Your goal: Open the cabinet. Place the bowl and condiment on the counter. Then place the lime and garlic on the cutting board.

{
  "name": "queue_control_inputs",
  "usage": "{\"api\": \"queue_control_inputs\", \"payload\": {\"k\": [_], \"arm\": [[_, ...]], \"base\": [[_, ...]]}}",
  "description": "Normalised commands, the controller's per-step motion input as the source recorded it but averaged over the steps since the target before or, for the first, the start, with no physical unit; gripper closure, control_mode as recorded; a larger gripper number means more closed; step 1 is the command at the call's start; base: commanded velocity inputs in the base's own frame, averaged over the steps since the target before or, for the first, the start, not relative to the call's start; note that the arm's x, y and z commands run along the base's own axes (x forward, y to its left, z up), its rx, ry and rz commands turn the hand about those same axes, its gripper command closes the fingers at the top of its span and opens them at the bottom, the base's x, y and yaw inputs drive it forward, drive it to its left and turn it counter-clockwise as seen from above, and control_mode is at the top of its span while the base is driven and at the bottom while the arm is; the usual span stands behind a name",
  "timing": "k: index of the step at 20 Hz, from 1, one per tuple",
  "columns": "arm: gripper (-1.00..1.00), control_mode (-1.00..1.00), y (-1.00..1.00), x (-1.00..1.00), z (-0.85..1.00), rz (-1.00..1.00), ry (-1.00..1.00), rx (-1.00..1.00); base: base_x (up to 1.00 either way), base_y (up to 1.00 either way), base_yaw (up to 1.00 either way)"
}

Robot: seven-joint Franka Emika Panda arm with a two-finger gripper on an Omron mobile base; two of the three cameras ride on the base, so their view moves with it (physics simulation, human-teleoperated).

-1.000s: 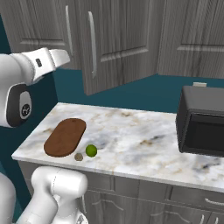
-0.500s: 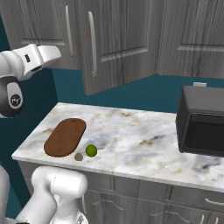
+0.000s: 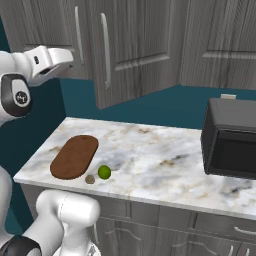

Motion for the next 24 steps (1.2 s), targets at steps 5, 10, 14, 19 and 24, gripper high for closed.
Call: {"api": "queue_control_inputs", "payload": {"k": [5, 10, 14, 19, 24], "arm": [[-1.00, -1.00, -0.02, 0.30, -0.11, -0.04, 0.03, -0.01], [-1.00, -1.00, -0.18, 0.15, -0.02, -0.02, 0.00, 0.00], [-1.00, -1.00, -0.28, 0.15, -0.06, 0.00, 0.00, 0.00], [-1.00, -1.00, -0.18, 0.24, -0.09, 0.00, 0.00, 0.00], [-1.00, -1.00, -0.12, 0.20, -0.08, 0.00, 0.02, 0.00]], "base": [[0.00, 0.00, 0.00], [0.00, 0.00, 0.00], [0.00, 0.00, 0.00], [0.00, 0.00, 0.00], [0.00, 0.00, 0.00]]}}
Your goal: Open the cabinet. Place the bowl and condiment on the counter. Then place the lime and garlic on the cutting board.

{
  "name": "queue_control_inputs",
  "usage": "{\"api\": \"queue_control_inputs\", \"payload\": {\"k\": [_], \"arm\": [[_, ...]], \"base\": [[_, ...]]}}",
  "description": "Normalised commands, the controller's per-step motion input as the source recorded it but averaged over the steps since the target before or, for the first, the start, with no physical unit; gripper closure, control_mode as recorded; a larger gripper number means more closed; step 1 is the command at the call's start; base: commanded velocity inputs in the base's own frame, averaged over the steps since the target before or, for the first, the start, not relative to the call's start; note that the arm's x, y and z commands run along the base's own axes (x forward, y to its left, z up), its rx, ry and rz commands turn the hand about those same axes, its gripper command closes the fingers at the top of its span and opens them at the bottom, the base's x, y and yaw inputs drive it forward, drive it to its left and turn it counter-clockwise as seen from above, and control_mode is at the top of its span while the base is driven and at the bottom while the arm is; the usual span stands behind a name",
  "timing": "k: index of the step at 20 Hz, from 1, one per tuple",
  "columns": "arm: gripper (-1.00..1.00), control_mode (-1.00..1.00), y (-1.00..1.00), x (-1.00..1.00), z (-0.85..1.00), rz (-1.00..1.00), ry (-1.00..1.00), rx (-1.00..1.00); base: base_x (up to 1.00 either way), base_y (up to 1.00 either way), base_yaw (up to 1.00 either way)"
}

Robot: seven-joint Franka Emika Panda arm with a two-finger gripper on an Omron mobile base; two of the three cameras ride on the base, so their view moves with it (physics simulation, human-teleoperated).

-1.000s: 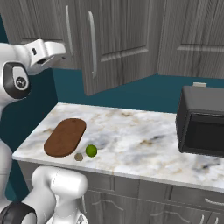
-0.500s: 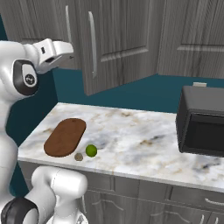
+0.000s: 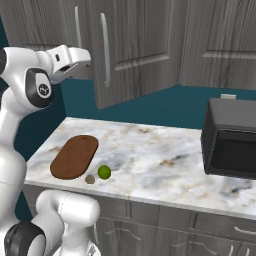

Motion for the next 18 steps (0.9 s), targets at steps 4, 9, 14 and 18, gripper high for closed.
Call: {"api": "queue_control_inputs", "payload": {"k": [4, 9, 14, 18], "arm": [[-1.00, -1.00, -0.15, 0.11, -0.03, 0.00, 0.03, 0.00], [-1.00, -1.00, -0.36, 0.00, 0.00, -0.02, 0.07, 0.00], [-1.00, -1.00, -0.60, 0.00, 0.00, -0.02, 0.06, 0.00], [-1.00, -1.00, -0.65, 0.00, 0.00, -0.01, 0.00, 0.00]], "base": [[0.00, 0.00, 0.00], [0.00, 0.00, 0.00], [0.00, 0.00, 0.00], [0.00, 0.00, 0.00]]}}
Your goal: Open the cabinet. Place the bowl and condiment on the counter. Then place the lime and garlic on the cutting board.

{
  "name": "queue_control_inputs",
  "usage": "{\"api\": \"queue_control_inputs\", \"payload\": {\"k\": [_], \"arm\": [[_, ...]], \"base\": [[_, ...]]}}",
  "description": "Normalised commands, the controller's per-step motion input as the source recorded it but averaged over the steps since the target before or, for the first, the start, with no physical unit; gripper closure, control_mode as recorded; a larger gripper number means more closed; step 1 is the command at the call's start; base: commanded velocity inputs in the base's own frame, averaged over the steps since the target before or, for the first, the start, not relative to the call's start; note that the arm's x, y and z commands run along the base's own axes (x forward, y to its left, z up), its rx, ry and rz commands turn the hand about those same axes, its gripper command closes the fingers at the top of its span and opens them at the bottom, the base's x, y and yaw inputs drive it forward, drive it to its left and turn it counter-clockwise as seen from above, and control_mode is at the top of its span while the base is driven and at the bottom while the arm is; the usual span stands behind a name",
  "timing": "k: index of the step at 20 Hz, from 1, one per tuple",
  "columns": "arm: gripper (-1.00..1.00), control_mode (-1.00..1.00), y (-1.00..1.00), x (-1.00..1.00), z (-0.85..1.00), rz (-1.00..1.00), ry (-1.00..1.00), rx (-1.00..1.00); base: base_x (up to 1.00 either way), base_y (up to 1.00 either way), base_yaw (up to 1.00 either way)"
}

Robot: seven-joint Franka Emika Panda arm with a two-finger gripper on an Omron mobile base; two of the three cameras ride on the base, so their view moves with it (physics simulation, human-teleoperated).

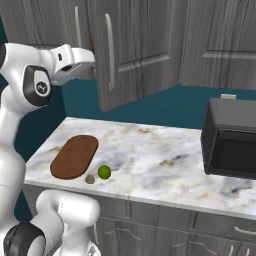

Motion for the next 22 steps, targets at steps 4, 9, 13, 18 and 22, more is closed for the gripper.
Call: {"api": "queue_control_inputs", "payload": {"k": [4, 9, 13, 18, 22], "arm": [[-1.00, -1.00, -0.63, -0.05, 0.00, -0.01, -0.09, 0.00], [-1.00, -1.00, -0.63, -0.07, 0.00, -0.02, -0.14, 0.00], [-1.00, -1.00, -0.61, -0.04, 0.00, -0.01, -0.12, 0.00], [-1.00, -1.00, -0.57, 0.00, 0.00, 0.00, -0.03, 0.00], [-1.00, -1.00, -0.65, 0.00, 0.00, -0.03, 0.00, 0.01]], "base": [[0.00, 0.00, 0.00], [0.00, 0.00, 0.00], [0.00, 0.00, 0.00], [0.00, 0.00, 0.00], [0.00, 0.00, 0.00]]}}
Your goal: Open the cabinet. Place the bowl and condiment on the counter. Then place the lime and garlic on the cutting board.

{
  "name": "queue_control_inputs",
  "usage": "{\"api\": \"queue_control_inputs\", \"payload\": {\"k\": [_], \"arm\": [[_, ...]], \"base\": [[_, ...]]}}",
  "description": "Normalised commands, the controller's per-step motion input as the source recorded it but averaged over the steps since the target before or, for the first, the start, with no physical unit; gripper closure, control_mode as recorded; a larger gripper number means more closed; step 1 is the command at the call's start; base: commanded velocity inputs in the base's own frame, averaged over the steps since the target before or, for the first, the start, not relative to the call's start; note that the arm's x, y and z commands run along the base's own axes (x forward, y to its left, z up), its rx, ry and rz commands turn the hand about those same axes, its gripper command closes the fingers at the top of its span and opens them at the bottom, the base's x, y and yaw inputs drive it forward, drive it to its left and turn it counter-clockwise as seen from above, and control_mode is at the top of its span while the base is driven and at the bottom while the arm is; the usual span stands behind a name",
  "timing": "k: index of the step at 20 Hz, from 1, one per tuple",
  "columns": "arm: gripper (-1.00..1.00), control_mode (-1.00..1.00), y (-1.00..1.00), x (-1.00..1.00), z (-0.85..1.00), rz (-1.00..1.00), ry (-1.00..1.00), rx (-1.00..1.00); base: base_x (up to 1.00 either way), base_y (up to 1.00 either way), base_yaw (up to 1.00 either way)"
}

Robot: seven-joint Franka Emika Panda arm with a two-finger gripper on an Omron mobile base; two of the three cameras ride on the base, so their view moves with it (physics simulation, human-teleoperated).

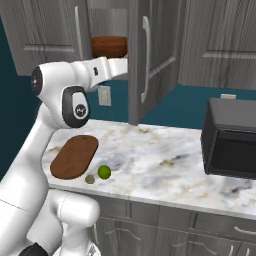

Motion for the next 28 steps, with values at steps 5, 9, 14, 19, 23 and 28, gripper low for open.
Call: {"api": "queue_control_inputs", "payload": {"k": [5, 9, 14, 19, 23, 28], "arm": [[-1.00, -1.00, -0.63, 0.02, 0.00, -0.03, 0.00, 0.02], [-1.00, -1.00, -0.58, 0.06, 0.00, -0.02, 0.01, 0.03], [-1.00, -1.00, -0.42, 0.03, 0.00, -0.03, 0.03, 0.04], [-1.00, -1.00, -0.46, 0.05, -0.07, 0.00, 0.03, 0.03], [-1.00, -1.00, -0.42, 0.04, -0.10, 0.00, 0.00, 0.02], [-1.00, -1.00, -0.31, 0.06, -0.06, 0.00, 0.00, 0.02]], "base": [[0.00, 0.00, 0.00], [0.00, 0.00, 0.00], [0.00, 0.00, 0.00], [0.00, 0.00, 0.00], [0.00, 0.00, 0.00], [0.00, 0.00, 0.00]]}}
